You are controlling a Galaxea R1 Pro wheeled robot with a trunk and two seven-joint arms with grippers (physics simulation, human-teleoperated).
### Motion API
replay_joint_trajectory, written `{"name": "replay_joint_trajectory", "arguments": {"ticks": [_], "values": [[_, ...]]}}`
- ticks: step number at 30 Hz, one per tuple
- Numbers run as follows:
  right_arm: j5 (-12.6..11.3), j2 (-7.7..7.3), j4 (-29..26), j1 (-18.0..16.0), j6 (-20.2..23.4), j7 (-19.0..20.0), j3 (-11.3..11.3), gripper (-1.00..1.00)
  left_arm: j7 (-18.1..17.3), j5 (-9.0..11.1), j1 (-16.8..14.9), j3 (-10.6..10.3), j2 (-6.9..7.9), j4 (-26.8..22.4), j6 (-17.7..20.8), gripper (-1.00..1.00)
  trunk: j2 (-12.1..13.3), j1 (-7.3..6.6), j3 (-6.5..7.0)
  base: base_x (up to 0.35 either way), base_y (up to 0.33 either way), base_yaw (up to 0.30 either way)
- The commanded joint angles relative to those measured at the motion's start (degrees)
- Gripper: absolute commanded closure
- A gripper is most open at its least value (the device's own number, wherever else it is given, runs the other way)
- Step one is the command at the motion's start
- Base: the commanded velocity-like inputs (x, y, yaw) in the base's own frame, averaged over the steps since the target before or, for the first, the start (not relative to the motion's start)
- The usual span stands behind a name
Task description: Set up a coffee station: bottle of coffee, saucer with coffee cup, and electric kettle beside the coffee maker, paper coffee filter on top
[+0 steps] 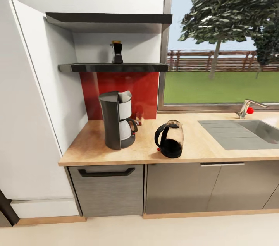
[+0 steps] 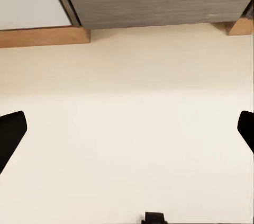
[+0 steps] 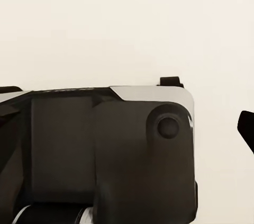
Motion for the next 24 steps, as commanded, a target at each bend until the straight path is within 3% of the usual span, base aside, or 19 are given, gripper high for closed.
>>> {"name": "replay_joint_trajectory", "arguments": {"ticks": [1,7,14,15,16,19,20,21,22,24], "values": [[-0.6,-0.03,0.0,0.0,-0.5,0.2,0.5,-1.00,0.1,0.2,-0.5,0.0,0.03,-1.7,-1.4,-1.00,0.0,0.02,-0.02,0.000,0.000,0.000],[-0.5,-0.03,1.0,0.0,-5.8,0.0,0.5,-1.00,0.1,1.8,-6.4,0.1,0.22,-10.4,-7.4,-1.00,0.0,0.02,-0.02,0.000,0.000,0.000],[-0.6,-0.03,1.5,0.0,-6.6,0.0,0.4,-1.00,0.1,2.2,-14.0,0.1,-0.21,-20.4,-7.7,-1.00,0.0,0.02,-0.02,0.000,0.000,0.000],[-0.6,-0.03,1.5,0.0,-6.7,0.0,0.4,-1.00,0.1,2.2,-14.5,0.0,-0.31,-22.9,-7.6,-1.00,0.0,0.02,-0.02,0.000,0.000,0.000],[-0.7,-0.03,1.5,0.0,-6.7,0.0,0.4,-1.00,-0.5,2.2,-15.0,-0.3,-0.37,-29.1,-7.2,-1.00,0.0,0.02,-0.02,0.000,0.000,0.000],[-0.7,-0.03,1.5,0.0,-6.7,0.0,0.4,-1.00,-0.6,2.2,-15.0,-0.6,-0.45,-32.5,-7.0,-1.00,0.0,0.02,-0.02,0.000,0.000,0.000],[-0.7,-0.03,1.5,0.0,-6.7,0.0,0.4,-1.00,-0.6,2.2,-14.9,-1.2,-0.47,-34.2,-7.0,-1.00,0.0,0.02,-0.02,0.000,0.000,0.000],[-0.7,-0.03,1.5,0.0,-6.7,0.0,0.4,-1.00,-0.6,2.2,-14.5,-3.4,-0.49,-38.2,-6.2,-1.00,0.0,0.02,-0.02,0.000,0.000,0.000],[-0.7,-0.03,1.5,0.0,-6.7,0.0,0.4,-1.00,-0.5,2.2,-14.4,-4.2,-0.50,-39.7,-5.3,-1.00,0.0,0.02,-0.02,0.000,0.000,0.000],[-0.7,-0.03,1.5,0.0,-6.7,0.0,0.4,-1.00,-0.5,2.3,-14.4,-5.7,-0.53,-44.1,-1.3,-1.00,0.0,0.02,-0.02,0.000,0.000,0.000]]}}
